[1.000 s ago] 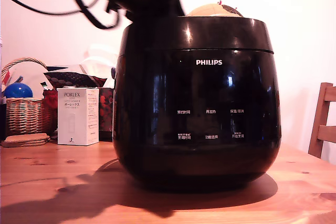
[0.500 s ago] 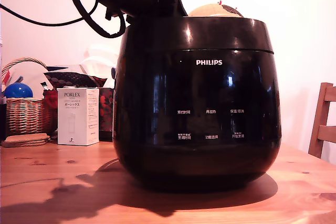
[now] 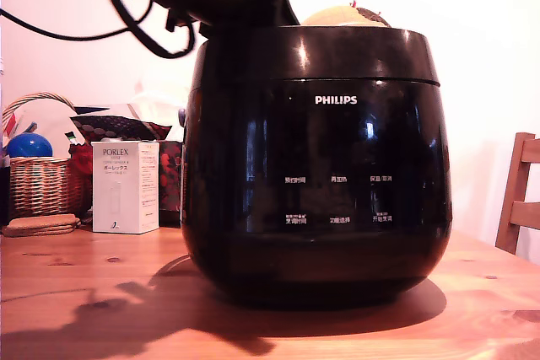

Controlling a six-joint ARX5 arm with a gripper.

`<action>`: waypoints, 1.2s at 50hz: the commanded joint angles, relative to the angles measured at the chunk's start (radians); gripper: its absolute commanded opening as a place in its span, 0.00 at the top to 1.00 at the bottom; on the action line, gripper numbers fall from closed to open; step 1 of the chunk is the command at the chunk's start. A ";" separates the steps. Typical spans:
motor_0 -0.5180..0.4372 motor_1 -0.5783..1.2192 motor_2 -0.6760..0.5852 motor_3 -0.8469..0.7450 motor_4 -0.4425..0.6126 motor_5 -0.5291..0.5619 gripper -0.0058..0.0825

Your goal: Close the rice cooker by pressing the lid down with medium force

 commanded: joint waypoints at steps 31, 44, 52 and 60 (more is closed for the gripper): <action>0.147 -0.427 -0.047 -0.308 -0.061 0.106 0.96; 0.289 -0.568 -0.047 -0.442 -0.058 0.106 0.96; 0.365 -0.611 -0.047 -0.485 -0.058 0.107 0.96; 0.418 -0.624 -0.047 -0.499 -0.058 0.107 0.96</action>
